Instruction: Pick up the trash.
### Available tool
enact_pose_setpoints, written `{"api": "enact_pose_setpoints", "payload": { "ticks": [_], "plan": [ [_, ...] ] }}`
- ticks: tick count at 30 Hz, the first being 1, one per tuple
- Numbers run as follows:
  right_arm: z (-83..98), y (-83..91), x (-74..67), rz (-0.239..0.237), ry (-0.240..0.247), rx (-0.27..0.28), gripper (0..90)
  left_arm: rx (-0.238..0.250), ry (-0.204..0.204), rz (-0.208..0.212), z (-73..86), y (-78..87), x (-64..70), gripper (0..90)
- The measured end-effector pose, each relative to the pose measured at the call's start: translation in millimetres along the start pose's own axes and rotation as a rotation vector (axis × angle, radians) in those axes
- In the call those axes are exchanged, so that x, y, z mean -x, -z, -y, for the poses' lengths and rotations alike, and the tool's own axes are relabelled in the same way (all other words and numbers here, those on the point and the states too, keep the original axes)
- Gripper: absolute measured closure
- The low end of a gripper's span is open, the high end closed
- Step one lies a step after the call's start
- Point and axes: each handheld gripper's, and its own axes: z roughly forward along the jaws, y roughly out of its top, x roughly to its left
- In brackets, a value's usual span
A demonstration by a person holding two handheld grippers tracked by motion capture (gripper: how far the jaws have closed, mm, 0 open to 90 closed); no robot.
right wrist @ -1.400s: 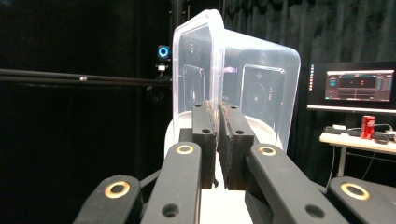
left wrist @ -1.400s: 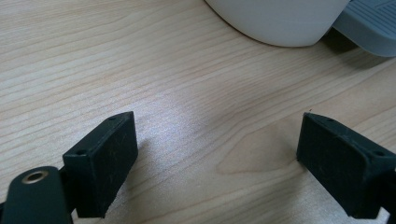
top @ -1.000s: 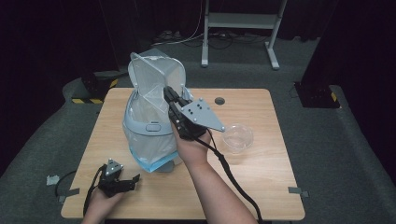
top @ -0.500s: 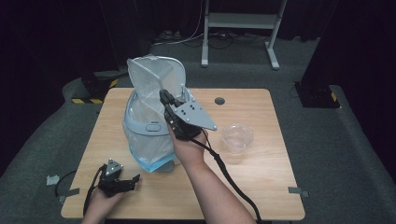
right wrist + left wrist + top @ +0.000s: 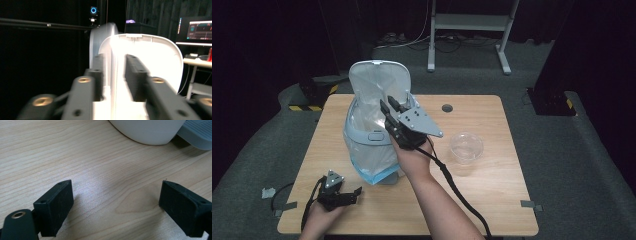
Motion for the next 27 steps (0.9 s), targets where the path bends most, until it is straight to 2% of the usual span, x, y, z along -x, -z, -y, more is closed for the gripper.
{"api": "enact_pose_setpoints", "payload": {
  "ticks": [2,7,11,14,15,18,27],
  "plan": [
    [-1.8,2.2,1.5,-0.012,-0.020,-0.005,63.2,0.000,0.000,0.000,0.0,0.0,0.0,12.3],
    [-3.8,14.3,4.5,0.005,-0.006,-0.007,62.1,-0.001,-0.002,0.002,-0.1,-0.1,0.2,12.2],
    [-0.4,27.1,11.9,0.031,0.002,-0.029,61.6,-0.003,-0.003,0.004,-0.2,-0.3,0.6,11.8],
    [4.0,39.9,19.5,0.057,0.028,-0.045,61.0,-0.005,-0.007,0.004,-0.3,-0.3,0.6,11.7],
    [8.3,49.4,25.2,0.081,0.049,-0.062,60.3,-0.005,-0.007,0.004,-0.3,-0.3,0.6,11.7],
    [13.6,59.6,31.7,0.107,0.066,-0.075,60.1,-0.005,-0.008,0.004,-0.4,-0.4,0.7,11.7],
    [50.8,99.2,65.0,0.201,0.047,-0.162,59.5,-0.004,-0.008,0.004,-0.4,-0.4,0.7,11.7]
  ]
}}
